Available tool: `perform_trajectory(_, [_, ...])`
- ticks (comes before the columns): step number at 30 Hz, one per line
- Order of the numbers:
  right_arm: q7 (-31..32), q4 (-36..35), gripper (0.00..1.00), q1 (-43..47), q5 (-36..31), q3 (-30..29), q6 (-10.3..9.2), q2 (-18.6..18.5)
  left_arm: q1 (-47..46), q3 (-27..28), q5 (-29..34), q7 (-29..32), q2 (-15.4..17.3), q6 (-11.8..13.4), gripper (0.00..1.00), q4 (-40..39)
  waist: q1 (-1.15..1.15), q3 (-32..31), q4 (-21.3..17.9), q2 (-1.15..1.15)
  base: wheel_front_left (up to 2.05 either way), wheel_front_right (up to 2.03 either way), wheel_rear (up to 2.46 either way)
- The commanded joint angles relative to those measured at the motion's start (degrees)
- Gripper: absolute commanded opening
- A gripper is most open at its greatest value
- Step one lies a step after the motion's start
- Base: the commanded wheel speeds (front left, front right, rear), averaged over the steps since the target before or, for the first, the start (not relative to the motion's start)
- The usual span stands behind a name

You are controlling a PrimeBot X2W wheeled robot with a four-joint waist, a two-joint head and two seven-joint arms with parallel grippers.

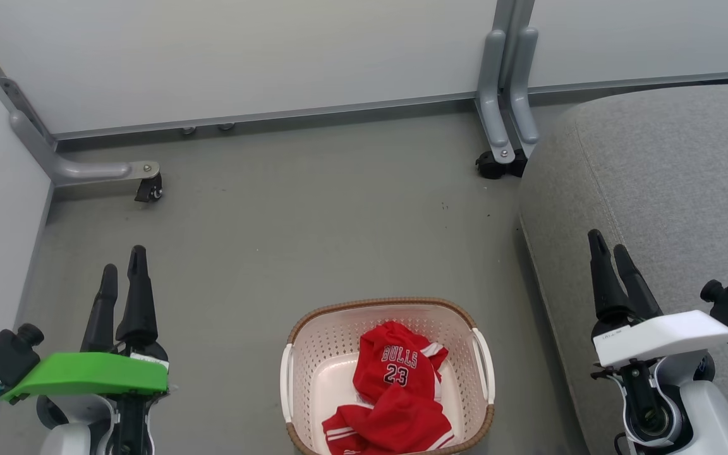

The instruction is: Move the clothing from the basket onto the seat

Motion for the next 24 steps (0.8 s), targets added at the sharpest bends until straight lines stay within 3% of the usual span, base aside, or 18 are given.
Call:
perform_trajectory(1, [-0.63, -0.88, 1.0, -1.32, -1.88, 0.19, 0.03, -0.35, -1.1, -0.16, 2.25, -0.61, 0.79, -0.22, 1.0, -1.01, 0.0, -0.04, 0.01, 0.0, 0.0, 0.0, 0.0])
perform_trajectory(24, [-3.99, 2.24, 1.0, -1.36, -19.67, 1.26, 0.03, 0.42, 0.68, -0.7, 21.05, -4.42, 1.6, -0.26, 1.0, 1.76, 0.0, 0.15, 0.13, 0.0, 0.0, 0.0, 0.0])
